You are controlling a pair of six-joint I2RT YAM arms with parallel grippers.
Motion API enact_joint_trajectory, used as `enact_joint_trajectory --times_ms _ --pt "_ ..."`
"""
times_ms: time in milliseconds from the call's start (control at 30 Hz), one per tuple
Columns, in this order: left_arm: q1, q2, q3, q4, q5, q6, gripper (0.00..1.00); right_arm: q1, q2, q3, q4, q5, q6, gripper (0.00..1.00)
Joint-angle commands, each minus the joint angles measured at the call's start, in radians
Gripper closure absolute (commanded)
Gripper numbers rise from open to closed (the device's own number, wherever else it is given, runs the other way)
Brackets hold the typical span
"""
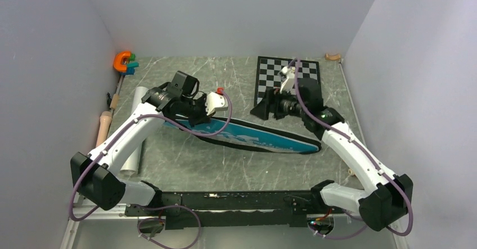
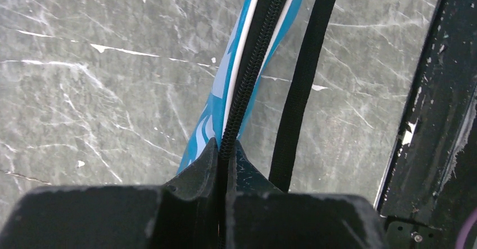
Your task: Pack up the badminton gear
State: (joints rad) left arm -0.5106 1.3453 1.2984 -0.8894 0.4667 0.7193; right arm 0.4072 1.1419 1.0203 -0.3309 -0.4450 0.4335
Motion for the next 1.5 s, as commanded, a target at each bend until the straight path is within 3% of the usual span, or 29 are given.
enact_joint_trajectory --times_ms 0,67,200,600,767,967,1067,1200,1367,1467 --pt "-0.002 -0.023 0.034 0.024 0.112 0.02 1.0 0.108 -0.054 -0.076 0.137 -0.038 -0.105 0.1" --pt "-0.004 -0.027 0.022 0.013 0.136 0.025 1.0 0.165 -0.04 -0.094 0.153 -0.002 -0.133 0.05" --pt "-0.005 -0.031 0.019 -0.02 0.178 0.029 1.0 0.228 0.027 -0.095 0.166 0.027 -0.162 0.04" --pt "-0.005 -0.061 0.044 -0.12 0.264 -0.044 1.0 0.291 0.164 -0.174 0.32 -0.087 -0.127 0.18" --pt "-0.004 -0.096 0.015 -0.156 0.293 -0.027 1.0 0.294 0.21 -0.202 0.365 -0.123 -0.095 0.28" --pt "-0.005 -0.075 0.047 -0.166 0.322 -0.019 0.99 0.28 0.3 -0.191 0.415 -0.199 -0.035 0.61" --pt "-0.005 -0.011 0.073 -0.157 0.29 -0.01 0.92 0.244 0.383 -0.154 0.407 -0.237 -0.006 0.66" --pt "-0.005 0.064 0.041 -0.056 0.199 -0.038 0.86 0.218 0.447 -0.119 0.34 -0.153 -0.033 0.72" --pt "-0.004 0.119 0.006 0.103 0.101 -0.082 0.58 0.186 0.452 -0.09 0.217 0.006 -0.114 0.74" --pt "-0.002 0.125 0.011 0.145 0.072 -0.084 0.48 0.181 0.439 -0.091 0.192 0.053 -0.151 0.73"
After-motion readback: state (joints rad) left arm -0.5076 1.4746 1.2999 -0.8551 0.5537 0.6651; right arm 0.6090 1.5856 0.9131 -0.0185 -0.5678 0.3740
